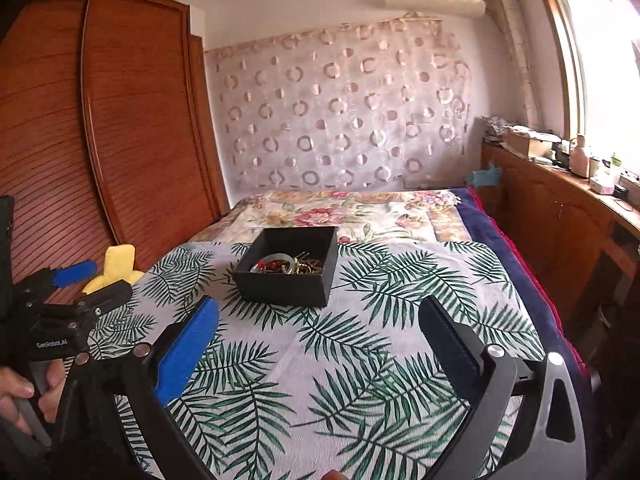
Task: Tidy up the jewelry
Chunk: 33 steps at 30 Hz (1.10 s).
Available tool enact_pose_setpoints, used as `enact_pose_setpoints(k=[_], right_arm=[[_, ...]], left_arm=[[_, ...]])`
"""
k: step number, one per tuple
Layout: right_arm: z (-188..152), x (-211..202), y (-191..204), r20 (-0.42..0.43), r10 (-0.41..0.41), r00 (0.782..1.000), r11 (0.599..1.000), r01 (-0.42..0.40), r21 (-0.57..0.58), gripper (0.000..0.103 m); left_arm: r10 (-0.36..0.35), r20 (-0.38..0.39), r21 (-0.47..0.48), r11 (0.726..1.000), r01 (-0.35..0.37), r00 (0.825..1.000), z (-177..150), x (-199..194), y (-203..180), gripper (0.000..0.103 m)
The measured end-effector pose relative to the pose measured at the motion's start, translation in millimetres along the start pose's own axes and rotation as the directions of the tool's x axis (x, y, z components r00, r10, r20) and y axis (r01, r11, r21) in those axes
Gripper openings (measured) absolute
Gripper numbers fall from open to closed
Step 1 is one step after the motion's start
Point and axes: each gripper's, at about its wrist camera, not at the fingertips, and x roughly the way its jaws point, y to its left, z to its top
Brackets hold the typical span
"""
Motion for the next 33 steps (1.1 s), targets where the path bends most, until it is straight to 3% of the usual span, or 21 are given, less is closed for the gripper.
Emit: enact_pose_setpoints(k=[33], right_arm=[[-8.7, -11.0, 3.6, 0.023, -0.026, 0.999, 1.0, 0.026, 0.0, 0.101]], left_arm=[[-0.003, 0.013, -0.029, 1.0, 0.003, 1.0, -7.6, -5.3, -0.1, 0.095]])
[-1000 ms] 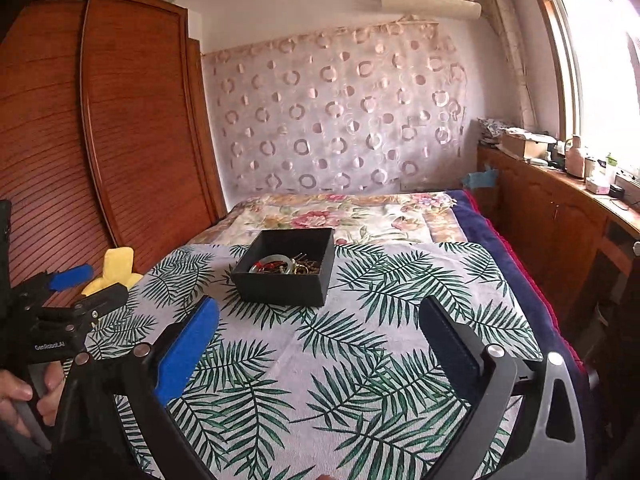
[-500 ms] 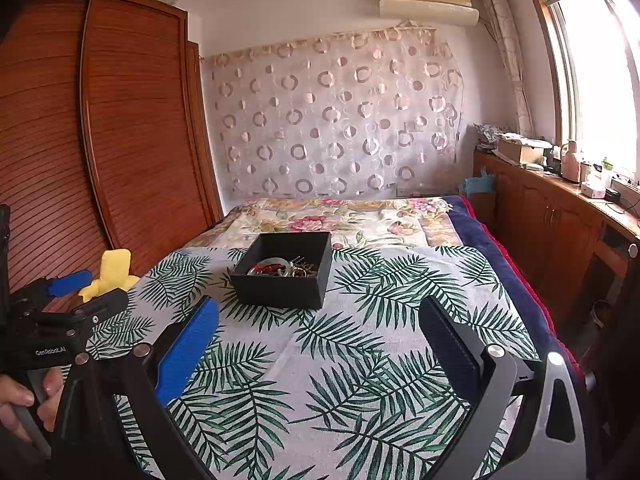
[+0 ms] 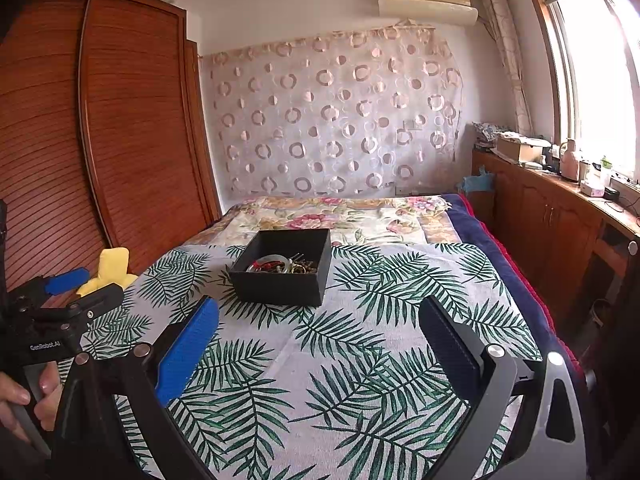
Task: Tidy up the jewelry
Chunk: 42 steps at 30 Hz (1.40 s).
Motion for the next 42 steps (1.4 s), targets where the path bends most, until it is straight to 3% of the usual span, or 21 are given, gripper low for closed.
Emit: enact_pose_setpoints(k=[42], right_arm=[[-1.6, 3.8, -0.2, -0.01, 0.0, 1.0, 1.0, 0.0, 0.001, 0.101]], left_arm=[[0.002, 0.023, -0.003, 1.0, -0.002, 1.0, 7.6, -8.3, -3.9, 0.095]])
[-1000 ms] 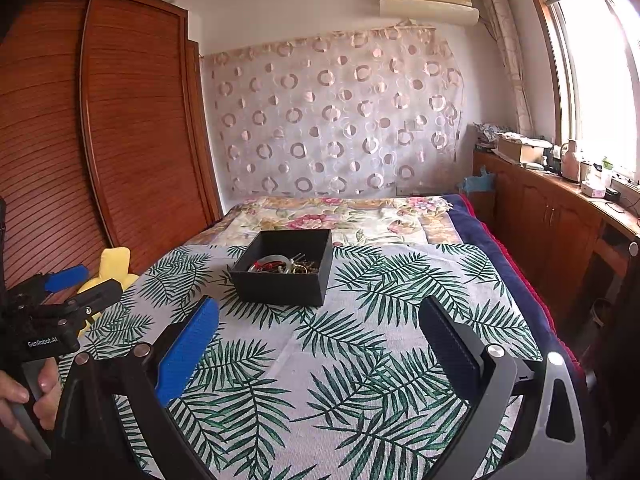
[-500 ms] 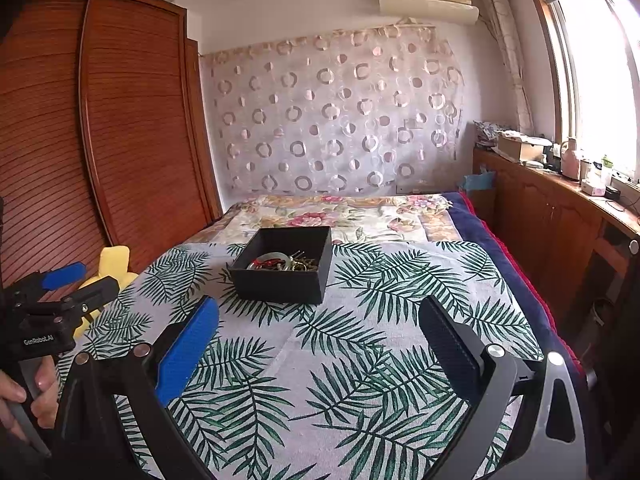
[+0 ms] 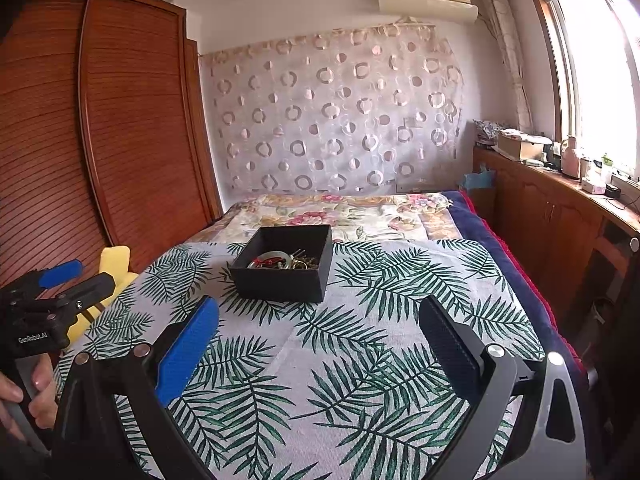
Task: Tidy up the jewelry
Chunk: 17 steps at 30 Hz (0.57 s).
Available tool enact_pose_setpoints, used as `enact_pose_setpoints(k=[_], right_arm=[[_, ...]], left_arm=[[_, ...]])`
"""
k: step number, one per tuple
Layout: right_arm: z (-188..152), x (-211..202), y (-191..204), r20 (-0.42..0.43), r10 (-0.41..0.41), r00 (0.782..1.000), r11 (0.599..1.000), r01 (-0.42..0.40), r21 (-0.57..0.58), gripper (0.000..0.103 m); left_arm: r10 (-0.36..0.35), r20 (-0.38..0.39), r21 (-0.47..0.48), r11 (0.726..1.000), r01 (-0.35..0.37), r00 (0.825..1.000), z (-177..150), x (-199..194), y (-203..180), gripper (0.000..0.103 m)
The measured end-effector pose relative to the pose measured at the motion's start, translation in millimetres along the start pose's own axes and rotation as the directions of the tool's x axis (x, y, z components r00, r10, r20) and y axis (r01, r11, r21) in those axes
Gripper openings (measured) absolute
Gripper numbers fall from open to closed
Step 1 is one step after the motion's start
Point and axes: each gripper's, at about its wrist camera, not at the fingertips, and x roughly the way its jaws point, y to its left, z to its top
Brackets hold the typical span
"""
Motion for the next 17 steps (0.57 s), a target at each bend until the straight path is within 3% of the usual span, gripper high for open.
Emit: enact_pose_setpoints(k=[17], right_arm=[[-0.5, 0.6, 0.3, 0.003, -0.001, 1.0, 1.0, 0.001, 0.001, 0.101]], left_arm=[[-0.008, -0.007, -0.008, 1.0, 0.008, 1.0, -0.4, -1.8, 1.2, 0.095]])
